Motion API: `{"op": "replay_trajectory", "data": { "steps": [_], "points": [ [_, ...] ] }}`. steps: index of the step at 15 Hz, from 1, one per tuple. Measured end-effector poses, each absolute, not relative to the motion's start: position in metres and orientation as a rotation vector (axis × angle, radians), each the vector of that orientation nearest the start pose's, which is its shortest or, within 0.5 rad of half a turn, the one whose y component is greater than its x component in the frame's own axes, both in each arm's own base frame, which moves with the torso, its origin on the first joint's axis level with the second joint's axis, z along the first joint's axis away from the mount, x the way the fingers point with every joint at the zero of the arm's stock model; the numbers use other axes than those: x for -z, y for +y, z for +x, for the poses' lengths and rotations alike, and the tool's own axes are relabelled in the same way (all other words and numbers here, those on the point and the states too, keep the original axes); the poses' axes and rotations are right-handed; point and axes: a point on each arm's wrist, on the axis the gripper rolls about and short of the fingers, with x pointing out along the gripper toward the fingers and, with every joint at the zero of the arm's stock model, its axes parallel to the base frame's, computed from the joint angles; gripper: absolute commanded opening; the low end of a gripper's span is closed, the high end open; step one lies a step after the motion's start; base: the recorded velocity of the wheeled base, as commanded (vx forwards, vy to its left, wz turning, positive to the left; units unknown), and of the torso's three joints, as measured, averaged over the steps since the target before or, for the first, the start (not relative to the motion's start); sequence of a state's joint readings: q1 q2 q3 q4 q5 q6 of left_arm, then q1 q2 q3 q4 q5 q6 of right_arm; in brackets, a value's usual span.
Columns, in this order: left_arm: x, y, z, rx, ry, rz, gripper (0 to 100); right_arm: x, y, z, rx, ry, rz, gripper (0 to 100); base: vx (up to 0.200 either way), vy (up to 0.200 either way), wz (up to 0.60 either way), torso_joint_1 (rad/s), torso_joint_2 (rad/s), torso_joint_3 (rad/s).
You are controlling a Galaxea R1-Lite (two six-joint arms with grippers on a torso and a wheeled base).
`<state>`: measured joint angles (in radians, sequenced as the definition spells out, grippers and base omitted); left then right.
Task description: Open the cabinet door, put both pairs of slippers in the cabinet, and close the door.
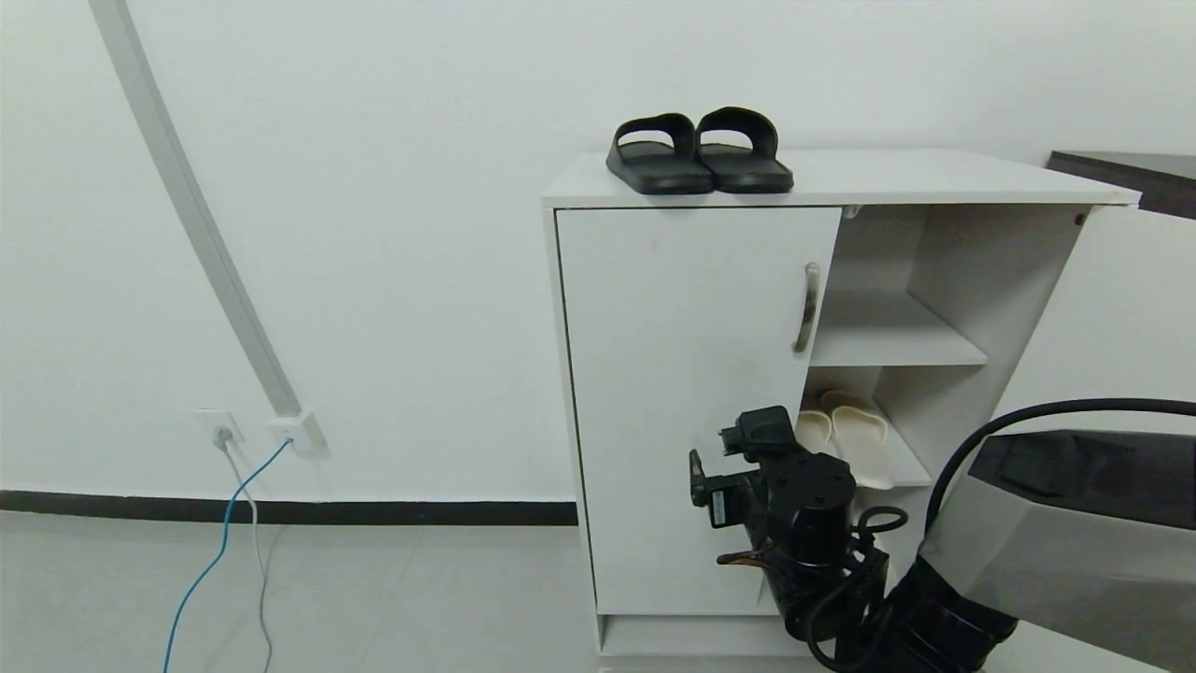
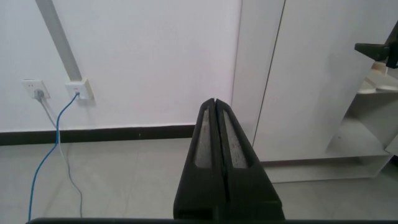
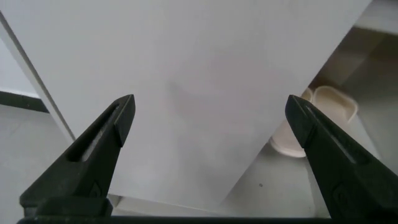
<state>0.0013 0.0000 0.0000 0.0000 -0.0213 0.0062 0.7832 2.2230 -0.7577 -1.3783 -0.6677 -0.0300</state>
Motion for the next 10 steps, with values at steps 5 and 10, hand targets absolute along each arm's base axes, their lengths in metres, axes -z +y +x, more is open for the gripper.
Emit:
{"op": "replay_trajectory", "data": {
  "steps": [5,10],
  "points": [
    [-0.0755,-0.0005,-0.0228,0.02,0.0,0.006,0,-0.064,0.2533,0.2741,-0.117,0.064,-0.089,100,0.0,0.0,0.0,0.087,-0.45,-0.357],
    [-0.0755,-0.0005,-0.0228,0.02,0.0,0.006,0,-0.0639,0.2534,0.2738,-0.118,0.064,-0.089,100,0.0,0.0,0.0,0.136,-0.46,-0.329]
  ]
}}
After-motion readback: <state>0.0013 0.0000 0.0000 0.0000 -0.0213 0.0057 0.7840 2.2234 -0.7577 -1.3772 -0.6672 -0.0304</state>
